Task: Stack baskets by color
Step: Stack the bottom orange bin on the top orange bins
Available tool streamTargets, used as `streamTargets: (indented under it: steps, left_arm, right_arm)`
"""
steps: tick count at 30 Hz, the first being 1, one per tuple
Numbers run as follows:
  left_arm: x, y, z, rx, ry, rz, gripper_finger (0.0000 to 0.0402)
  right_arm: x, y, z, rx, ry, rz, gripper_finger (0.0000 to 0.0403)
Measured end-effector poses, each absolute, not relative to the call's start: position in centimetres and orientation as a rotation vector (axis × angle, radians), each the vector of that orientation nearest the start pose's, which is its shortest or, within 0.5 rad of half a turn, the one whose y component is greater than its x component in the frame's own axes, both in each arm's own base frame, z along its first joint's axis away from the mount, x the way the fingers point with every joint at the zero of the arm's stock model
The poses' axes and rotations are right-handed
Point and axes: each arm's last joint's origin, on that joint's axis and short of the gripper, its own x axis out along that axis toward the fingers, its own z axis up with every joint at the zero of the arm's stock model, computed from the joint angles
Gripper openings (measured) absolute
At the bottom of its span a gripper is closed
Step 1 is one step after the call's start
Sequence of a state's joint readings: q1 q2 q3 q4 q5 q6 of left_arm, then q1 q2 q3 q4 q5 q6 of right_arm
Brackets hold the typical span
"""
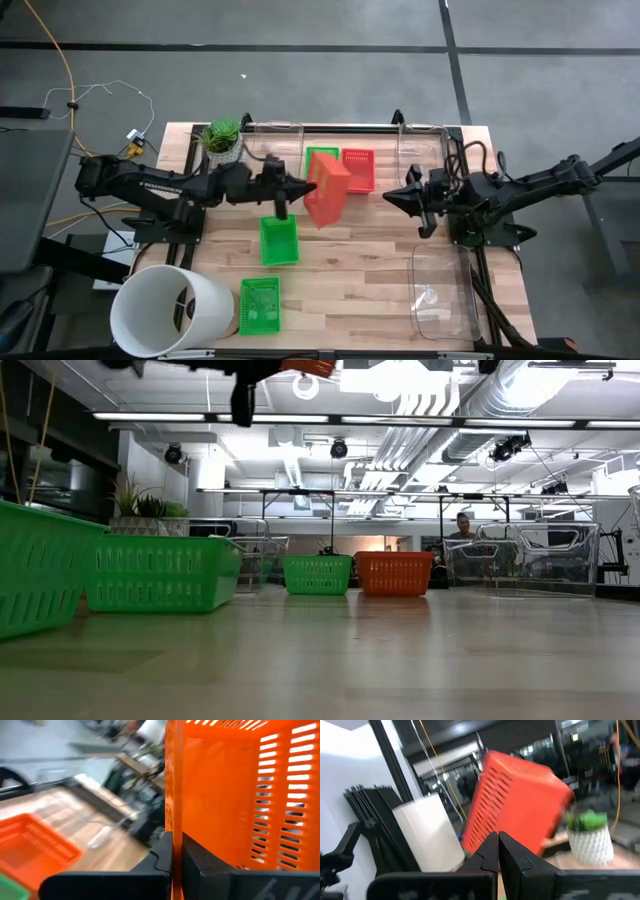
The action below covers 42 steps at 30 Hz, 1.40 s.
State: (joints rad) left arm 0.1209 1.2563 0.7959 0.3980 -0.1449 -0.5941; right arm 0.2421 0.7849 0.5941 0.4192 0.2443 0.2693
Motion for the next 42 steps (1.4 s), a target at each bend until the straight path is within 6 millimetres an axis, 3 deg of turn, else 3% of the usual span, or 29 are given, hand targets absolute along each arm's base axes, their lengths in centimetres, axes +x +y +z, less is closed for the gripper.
streamTargets:
  steps: [4,7,14,20,27,34,42]
  left_arm:
    - [30.6,5.1,29.9,-0.597,0.149,0.474,0.0000]
    - [32.7,6.5,29.6,-0.653,0.159,0.621,0.0000]
    - [37.8,9.0,26.7,-0.821,0.179,0.733,0.0000]
    - [40.5,11.0,23.7,-0.917,0.306,0.844,0.0000]
    - [41.9,13.1,21.9,-0.976,0.322,0.933,0.0000]
    - [41.2,14.0,20.2,-0.993,0.419,1.028,0.0000]
    - [41.0,14.1,20.1,-0.987,0.437,1.044,0.0000]
  right_arm:
    - [16.6,3.3,33.4,0.277,-0.307,0.008,0.0000]
    - [16.1,3.1,33.8,0.252,-0.333,-0.022,0.0000]
    - [15.5,2.9,33.9,0.241,-0.333,-0.049,0.0000]
    - [15.7,2.9,33.4,0.235,-0.282,-0.051,0.0000]
    - [15.8,3.0,33.0,0.225,-0.241,-0.054,0.0000]
    - [15.8,3.0,32.8,0.218,-0.213,-0.055,0.0000]
    - [15.9,3.0,32.4,0.207,-0.181,-0.056,0.0000]
